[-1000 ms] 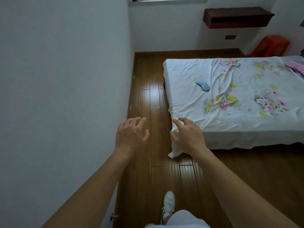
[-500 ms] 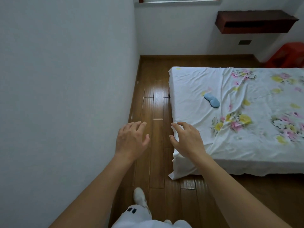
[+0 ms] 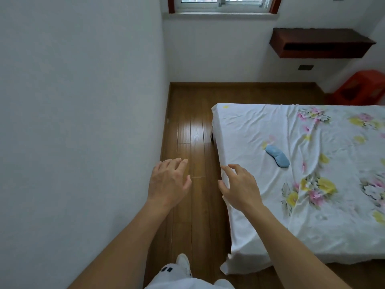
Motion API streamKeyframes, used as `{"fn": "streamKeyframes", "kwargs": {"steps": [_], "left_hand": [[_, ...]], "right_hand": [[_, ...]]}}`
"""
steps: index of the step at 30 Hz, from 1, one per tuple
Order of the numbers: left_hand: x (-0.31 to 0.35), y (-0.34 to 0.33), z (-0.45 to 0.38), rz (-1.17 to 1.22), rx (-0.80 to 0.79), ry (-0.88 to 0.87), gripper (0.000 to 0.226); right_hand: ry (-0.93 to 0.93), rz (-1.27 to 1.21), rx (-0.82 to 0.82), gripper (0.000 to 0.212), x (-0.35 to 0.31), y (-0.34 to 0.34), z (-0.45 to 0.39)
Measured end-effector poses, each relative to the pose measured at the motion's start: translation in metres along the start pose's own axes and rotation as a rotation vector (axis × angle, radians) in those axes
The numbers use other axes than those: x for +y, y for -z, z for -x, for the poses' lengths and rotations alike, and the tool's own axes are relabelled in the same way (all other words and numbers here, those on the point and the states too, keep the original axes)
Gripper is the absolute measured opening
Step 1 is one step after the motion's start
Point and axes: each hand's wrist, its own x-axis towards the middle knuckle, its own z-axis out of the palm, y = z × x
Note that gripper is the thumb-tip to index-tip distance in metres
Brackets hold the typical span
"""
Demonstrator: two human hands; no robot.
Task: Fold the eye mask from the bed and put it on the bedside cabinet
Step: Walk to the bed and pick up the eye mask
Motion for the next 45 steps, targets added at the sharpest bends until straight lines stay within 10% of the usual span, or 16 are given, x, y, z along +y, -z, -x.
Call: {"fn": "streamKeyframes", "kwargs": {"steps": [27, 45], "left_hand": [[-0.080, -0.092, -0.438, -0.080, -0.147, -0.265, 0.045], [0.091, -0.181, -0.676, 0.017, -0.296, -0.774, 0.047]], "right_hand": [[-0.260, -0.083, -0.035, 0.049, 0.045, -0.063, -0.399], [-0.743, -0.053, 0.086, 0.050, 0.193, -0.028, -0.510]]}}
